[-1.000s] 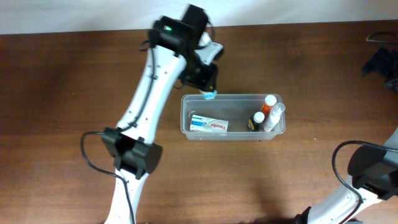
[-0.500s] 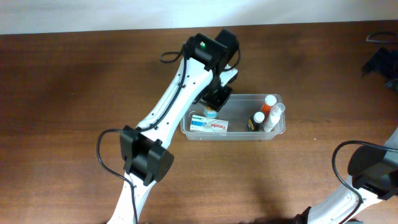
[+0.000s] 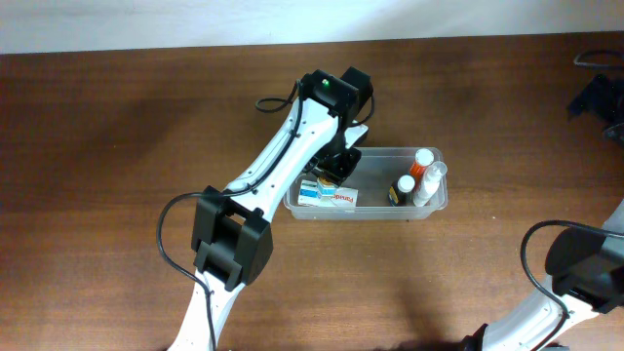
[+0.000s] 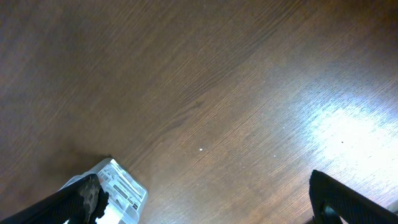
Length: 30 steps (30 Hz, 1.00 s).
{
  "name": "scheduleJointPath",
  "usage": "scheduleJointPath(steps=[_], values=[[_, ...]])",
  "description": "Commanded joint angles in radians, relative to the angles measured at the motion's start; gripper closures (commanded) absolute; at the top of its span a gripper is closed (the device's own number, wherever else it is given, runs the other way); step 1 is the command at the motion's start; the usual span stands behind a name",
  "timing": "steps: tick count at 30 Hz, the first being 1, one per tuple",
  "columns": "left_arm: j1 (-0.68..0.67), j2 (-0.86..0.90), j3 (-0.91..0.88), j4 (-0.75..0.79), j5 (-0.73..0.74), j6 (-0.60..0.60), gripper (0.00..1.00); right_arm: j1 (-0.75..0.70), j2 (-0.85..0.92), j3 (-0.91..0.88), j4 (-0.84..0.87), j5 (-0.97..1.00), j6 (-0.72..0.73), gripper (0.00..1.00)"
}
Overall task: Pack container
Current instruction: 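Lower the amber jar into the container's left end and release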
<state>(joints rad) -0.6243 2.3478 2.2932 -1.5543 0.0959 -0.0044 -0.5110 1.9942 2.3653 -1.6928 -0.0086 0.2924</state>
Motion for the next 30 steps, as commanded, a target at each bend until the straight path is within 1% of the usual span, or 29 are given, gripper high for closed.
scheduleJointPath(steps=[1, 6, 7, 8, 9, 14, 21, 25, 28, 30], values=[[0.005, -0.007, -0.006, 0.007, -0.003, -0.011, 0.65, 0.000, -0.011, -0.006, -0.005, -0.003, 0.011, 0.02], [0.005, -0.007, -0.007, 0.018, -0.003, -0.011, 0.65, 0.000, -0.011, -0.006, -0.005, -0.003, 0.011, 0.02], [0.005, -0.007, -0.008, 0.019, -0.003, -0.011, 0.63, 0.000, -0.011, -0.006, -0.005, -0.003, 0.012, 0.02], [0.005, -0.007, -0.009, 0.019, -0.003, -0.011, 0.58, 0.000, -0.011, -0.006, -0.005, -0.003, 0.011, 0.02], [0.005, -0.006, -0.012, 0.021, -0.003, -0.011, 0.57, 0.000, -0.011, -0.006, -0.005, -0.003, 0.011, 0.02], [0.005, -0.006, -0.041, 0.031, -0.003, -0.011, 0.58, 0.000, -0.011, -0.006, -0.005, -0.003, 0.011, 0.01], [0.005, -0.006, -0.105, 0.094, -0.003, -0.011, 0.58, 0.000, -0.011, -0.006, -0.005, -0.003, 0.011, 0.02], [0.005, -0.006, -0.122, 0.123, -0.003, -0.011, 0.56, 0.000, -0.011, -0.006, -0.005, -0.003, 0.011, 0.02], [0.005, -0.006, -0.129, 0.131, -0.004, -0.011, 0.47, 0.000, -0.011, -0.006, -0.005, -0.003, 0.011, 0.02], [0.005, -0.006, -0.131, 0.130, -0.004, -0.010, 0.45, 0.000, -0.011, -0.006, -0.005, -0.003, 0.012, 0.02]])
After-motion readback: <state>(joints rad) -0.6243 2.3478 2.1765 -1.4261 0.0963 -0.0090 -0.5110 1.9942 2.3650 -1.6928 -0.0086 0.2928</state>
